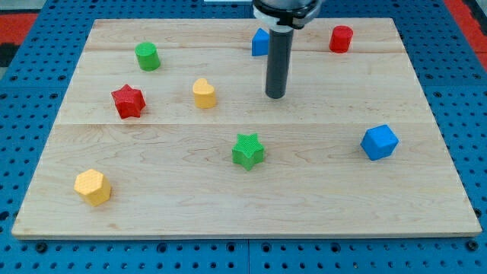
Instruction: Push yellow heart towards blue triangle
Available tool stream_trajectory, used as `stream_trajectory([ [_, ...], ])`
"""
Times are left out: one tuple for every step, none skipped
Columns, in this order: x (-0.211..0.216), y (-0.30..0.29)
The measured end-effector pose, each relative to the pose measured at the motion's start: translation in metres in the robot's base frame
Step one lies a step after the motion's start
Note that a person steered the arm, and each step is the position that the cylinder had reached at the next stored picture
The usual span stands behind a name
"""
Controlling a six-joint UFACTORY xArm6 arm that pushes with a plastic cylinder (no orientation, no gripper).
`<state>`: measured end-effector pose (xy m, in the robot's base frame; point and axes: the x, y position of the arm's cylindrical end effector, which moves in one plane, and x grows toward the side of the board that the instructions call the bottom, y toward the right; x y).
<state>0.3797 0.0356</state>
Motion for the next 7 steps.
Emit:
stream_trajectory([
  [0.001, -0.050],
  [0.003, -0.055],
  [0.007, -0.051],
  [0.028, -0.051],
  [0.038, -0.051],
  [0.038, -0.061],
  [0.038, -0.129],
])
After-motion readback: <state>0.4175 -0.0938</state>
